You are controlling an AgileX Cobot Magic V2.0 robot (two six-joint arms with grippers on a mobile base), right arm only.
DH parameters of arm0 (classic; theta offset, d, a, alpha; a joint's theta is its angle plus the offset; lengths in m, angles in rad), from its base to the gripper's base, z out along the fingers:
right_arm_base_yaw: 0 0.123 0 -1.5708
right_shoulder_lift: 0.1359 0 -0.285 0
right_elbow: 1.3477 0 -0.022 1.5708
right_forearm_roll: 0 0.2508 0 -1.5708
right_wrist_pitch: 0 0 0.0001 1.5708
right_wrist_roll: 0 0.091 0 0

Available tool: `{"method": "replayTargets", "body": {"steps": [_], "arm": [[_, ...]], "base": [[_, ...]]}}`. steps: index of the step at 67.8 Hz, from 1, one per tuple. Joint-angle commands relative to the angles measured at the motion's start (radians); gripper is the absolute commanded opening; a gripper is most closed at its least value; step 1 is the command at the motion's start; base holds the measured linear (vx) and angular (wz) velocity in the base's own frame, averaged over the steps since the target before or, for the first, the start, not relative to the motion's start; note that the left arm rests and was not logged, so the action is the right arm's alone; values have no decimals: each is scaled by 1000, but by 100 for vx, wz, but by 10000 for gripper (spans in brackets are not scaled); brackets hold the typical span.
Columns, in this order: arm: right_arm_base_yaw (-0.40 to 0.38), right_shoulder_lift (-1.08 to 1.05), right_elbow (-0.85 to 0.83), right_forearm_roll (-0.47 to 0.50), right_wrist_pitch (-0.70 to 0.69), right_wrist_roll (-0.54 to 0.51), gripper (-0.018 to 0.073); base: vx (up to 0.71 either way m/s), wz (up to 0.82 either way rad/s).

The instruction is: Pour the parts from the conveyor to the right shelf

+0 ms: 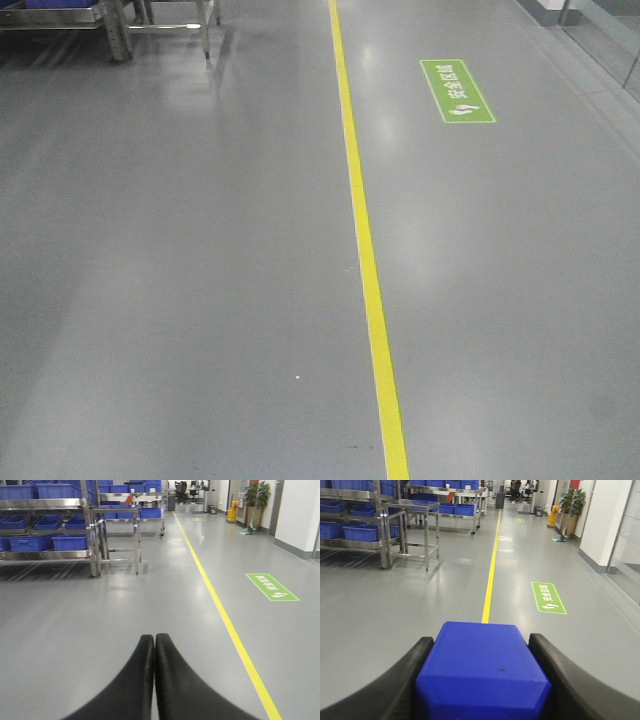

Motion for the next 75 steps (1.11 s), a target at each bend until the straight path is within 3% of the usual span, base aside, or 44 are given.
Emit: {"method": "replayTargets", "body": {"steps": [1, 75], "arm": [[0, 9, -28, 6, -76, -1, -6], [0, 9, -28, 6, -77, -1, -6]], "base": [[-5, -21], [6, -15]]}}
